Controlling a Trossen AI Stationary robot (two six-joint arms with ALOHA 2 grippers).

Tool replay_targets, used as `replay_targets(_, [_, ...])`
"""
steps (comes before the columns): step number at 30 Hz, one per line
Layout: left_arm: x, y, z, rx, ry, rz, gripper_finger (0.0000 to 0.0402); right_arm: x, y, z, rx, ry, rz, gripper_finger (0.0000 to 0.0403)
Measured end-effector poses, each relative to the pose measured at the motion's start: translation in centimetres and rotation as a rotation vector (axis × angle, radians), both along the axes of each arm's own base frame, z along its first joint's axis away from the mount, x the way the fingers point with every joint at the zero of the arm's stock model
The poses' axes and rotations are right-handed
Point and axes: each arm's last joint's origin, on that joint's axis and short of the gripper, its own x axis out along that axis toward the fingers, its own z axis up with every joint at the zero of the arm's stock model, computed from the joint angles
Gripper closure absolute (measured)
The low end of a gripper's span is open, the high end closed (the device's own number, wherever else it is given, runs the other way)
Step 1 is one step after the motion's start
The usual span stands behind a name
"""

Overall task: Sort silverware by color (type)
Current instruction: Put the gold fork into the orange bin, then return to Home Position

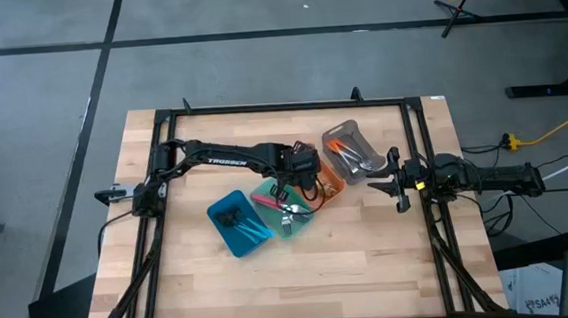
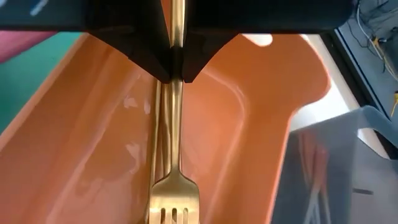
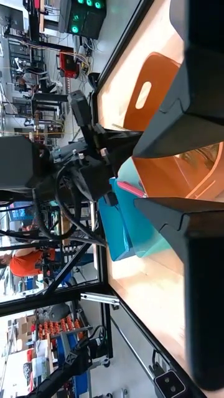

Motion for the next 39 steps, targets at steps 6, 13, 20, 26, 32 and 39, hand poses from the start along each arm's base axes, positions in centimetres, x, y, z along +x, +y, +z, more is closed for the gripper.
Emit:
replay_targets(6, [0.4, 0.0, 0.1, -0.01, -0.04, -0.006, 0.0372, 0.0, 0.0, 0.0, 0.0, 0.0, 0.0, 0.0297])
replay_targets(13, [0.4, 0.0, 0.1, -0.01, -0.045, -0.005, 0.0342, 0.0, 0.0, 0.0, 0.0, 0.0, 0.0, 0.0297])
replay_targets(20, [0.4, 0.0, 0.1, -0.01, -0.046, -0.005, 0.0326, 0.0, 0.0, 0.0, 0.0, 0.0, 0.0, 0.0297])
replay_targets(26, [0.6, 0.0, 0.2, -0.008, -0.064, -0.006, 0.0331, 0.0, 0.0, 0.0, 0.0, 0.001, 0.0, 0.0297])
replay_targets(32, [1.0, -0.6, 1.6, -0.002, -0.101, -0.018, 0.0364, 0.0, 0.0, 0.0, 0.0, 0.001, 0.0, 0.0297])
replay_targets(39, [-0.1, -1.6, 7.0, 0.035, -0.147, -0.009, 0.0398, 0.0, 0.0, 0.0, 0.0, 0.003, -0.001, 0.0297])
